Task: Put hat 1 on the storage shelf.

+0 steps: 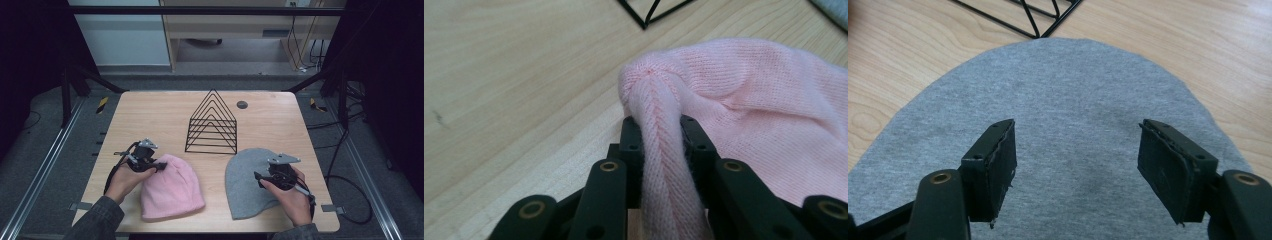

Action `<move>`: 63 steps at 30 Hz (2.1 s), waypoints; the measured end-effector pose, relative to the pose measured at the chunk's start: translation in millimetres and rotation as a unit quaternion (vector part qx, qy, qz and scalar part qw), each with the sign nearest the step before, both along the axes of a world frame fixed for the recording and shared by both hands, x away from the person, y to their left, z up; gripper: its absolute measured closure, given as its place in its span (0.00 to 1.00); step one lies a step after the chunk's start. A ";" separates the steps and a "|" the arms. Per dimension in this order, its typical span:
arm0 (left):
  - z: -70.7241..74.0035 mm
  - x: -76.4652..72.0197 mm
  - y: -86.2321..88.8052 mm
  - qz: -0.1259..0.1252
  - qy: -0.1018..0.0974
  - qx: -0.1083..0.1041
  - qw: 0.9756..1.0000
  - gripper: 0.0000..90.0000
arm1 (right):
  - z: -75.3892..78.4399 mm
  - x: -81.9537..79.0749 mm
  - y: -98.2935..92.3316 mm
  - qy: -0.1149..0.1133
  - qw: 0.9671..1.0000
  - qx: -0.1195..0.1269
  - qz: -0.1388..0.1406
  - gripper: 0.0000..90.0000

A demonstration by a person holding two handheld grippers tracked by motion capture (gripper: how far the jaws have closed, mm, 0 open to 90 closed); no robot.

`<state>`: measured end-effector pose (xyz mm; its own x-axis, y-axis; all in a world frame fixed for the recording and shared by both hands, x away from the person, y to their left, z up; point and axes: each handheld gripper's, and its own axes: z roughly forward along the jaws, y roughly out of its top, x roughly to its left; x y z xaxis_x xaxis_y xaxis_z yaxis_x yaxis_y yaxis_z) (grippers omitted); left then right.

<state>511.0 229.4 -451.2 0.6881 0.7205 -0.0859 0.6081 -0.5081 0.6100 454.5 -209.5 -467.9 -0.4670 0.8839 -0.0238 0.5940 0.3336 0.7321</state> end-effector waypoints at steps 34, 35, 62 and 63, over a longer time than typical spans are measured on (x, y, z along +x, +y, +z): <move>107.2 -34.0 -14.1 -0.058 -0.172 -0.032 0.983 0.85 | 34.2 -9.9 68.1 -0.063 0.995 0.008 0.075 0.47; 110.1 -32.9 -13.9 -0.058 -0.177 -0.031 0.982 0.85 | 34.8 -8.5 72.2 -0.062 0.995 0.009 0.081 0.47; 179.1 -17.5 0.1 -0.054 -0.210 -0.050 0.975 0.85 | 94.8 17.5 149.6 -0.078 0.980 0.019 0.183 0.37; 181.6 -17.4 -0.8 -0.056 -0.212 -0.049 0.974 0.85 | 95.0 18.7 151.9 -0.079 0.979 0.018 0.185 0.37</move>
<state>493.6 228.5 -269.7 0.7507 0.6412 0.1592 0.2340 -0.4833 0.8436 473.2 -57.6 -372.9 -0.7484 0.6567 -0.0930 0.3160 0.4764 0.8205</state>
